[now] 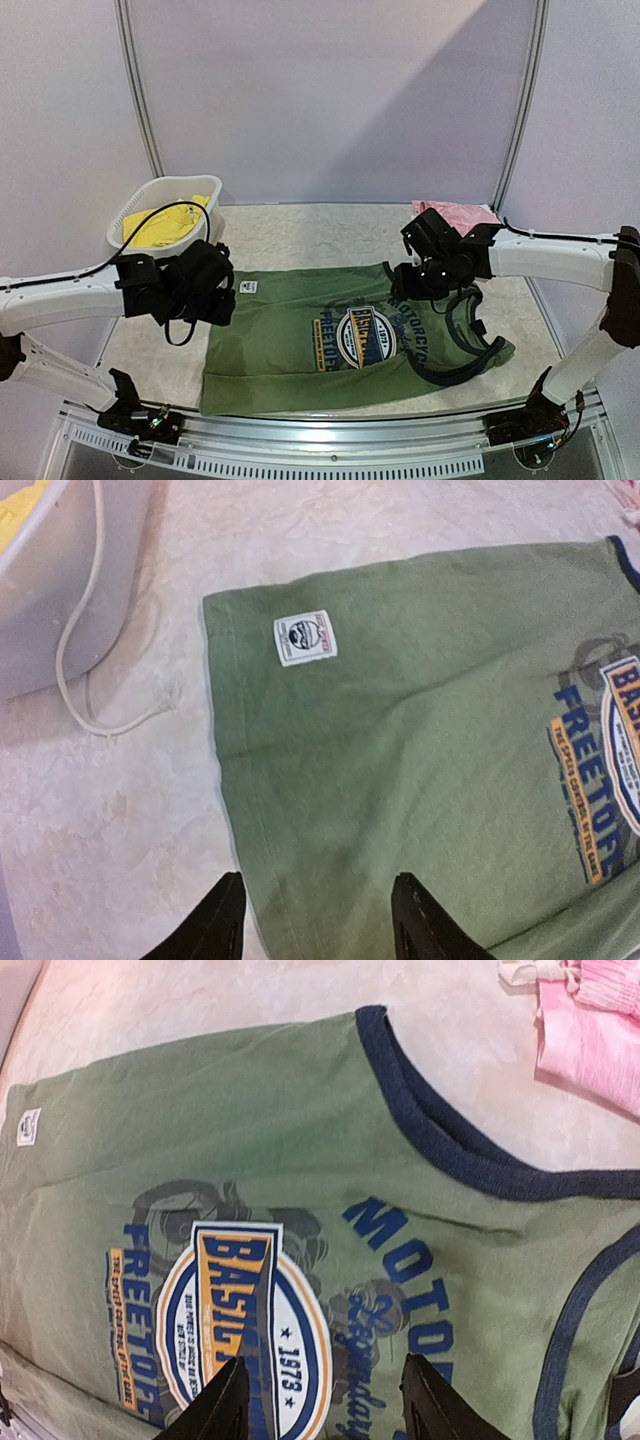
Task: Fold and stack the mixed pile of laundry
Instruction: Pick up the 1/3-folded tank top from the center of the board.
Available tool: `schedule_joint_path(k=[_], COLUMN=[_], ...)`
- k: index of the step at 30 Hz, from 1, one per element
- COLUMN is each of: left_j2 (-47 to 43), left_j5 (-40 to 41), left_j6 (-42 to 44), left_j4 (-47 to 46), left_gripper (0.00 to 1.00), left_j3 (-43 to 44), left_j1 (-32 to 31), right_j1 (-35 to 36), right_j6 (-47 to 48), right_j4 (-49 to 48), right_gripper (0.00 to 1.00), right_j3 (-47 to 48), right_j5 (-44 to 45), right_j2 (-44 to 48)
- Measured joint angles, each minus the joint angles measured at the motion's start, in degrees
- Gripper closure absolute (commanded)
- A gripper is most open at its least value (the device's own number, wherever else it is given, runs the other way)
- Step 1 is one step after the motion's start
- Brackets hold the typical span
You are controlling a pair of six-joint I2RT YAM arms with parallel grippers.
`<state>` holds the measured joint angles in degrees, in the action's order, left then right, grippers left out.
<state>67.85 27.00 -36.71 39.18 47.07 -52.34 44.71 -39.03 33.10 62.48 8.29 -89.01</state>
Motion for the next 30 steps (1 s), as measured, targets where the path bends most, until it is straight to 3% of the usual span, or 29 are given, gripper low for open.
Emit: schedule_joint_path(k=[6,13,18,25,30], left_j2=[11.37,26.84,35.56,41.27,45.07], left_j5=[-4.55,-10.03,-11.15,-11.19,-11.54], left_j6=[6.86,11.69,13.64,15.47,16.59], left_j4=[-5.55,-8.96,-9.75,-9.66,-9.81], left_gripper=[0.55,0.58,0.59,0.59,0.65], left_j3=[5.64,13.42,20.17,25.14,28.24], left_j1=[11.47,22.27,25.4,28.3,30.62], right_j1=[-2.08,-2.14,-2.14,-2.14,-2.14], right_j6=[2.32,2.4,1.7,0.33,0.13], right_j4=[-1.73,-2.51,-1.84,0.92,2.93], right_gripper=[0.47,0.47,0.47,0.46,0.46], right_j3=[-0.74,-8.24,-13.88,-17.46,-17.46], right_j5=[-1.16,-1.53,-1.99,-1.29,-0.59], right_j2=[-1.09,1.84,11.1,26.58,30.82])
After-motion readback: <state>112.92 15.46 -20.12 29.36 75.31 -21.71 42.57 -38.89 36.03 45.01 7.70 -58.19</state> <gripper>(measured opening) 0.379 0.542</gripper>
